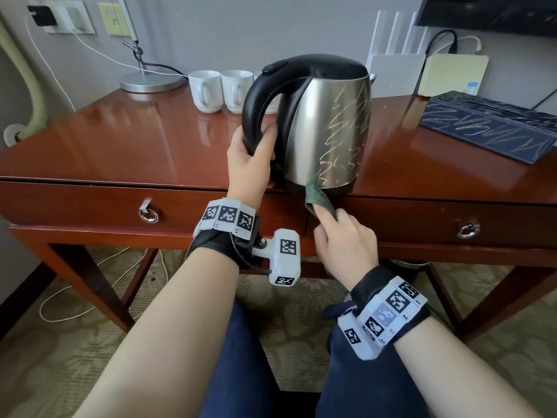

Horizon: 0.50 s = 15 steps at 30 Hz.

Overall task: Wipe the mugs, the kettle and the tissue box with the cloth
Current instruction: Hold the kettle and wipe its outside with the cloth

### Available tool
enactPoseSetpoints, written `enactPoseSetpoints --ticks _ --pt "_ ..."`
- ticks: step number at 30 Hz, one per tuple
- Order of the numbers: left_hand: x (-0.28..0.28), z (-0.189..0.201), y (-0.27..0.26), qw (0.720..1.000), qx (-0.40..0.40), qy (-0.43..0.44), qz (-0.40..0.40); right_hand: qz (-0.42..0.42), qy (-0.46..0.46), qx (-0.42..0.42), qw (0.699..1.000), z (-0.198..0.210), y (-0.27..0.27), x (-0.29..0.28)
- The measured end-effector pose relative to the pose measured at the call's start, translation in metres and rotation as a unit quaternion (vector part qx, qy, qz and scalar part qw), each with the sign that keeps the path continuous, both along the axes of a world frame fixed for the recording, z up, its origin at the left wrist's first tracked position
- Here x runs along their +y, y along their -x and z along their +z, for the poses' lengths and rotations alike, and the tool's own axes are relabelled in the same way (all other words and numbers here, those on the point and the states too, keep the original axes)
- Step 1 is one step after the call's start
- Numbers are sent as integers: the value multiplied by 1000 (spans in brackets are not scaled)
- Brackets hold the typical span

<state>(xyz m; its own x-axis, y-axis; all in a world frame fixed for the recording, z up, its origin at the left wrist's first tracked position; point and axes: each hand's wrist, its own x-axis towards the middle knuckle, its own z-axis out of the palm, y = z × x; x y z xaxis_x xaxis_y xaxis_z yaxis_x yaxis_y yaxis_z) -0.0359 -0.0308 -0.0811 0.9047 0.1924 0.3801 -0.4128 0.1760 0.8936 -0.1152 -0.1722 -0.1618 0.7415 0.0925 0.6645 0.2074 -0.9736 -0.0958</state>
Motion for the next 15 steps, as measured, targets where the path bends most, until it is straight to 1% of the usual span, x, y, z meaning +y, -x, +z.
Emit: enactPoseSetpoints --ticks 4,7,12,15 --pt "-5 5 -6 999 23 21 20 5 4 0 1000 -2 -1 -3" --pt "-7 9 -11 998 47 41 27 12 11 -15 1000 1 -1 -3" --pt "-7 12 -17 995 66 56 39 9 -9 -49 999 8 -1 -11" --pt "-9 12 -16 995 75 56 37 12 -8 -40 999 2 1 -15"
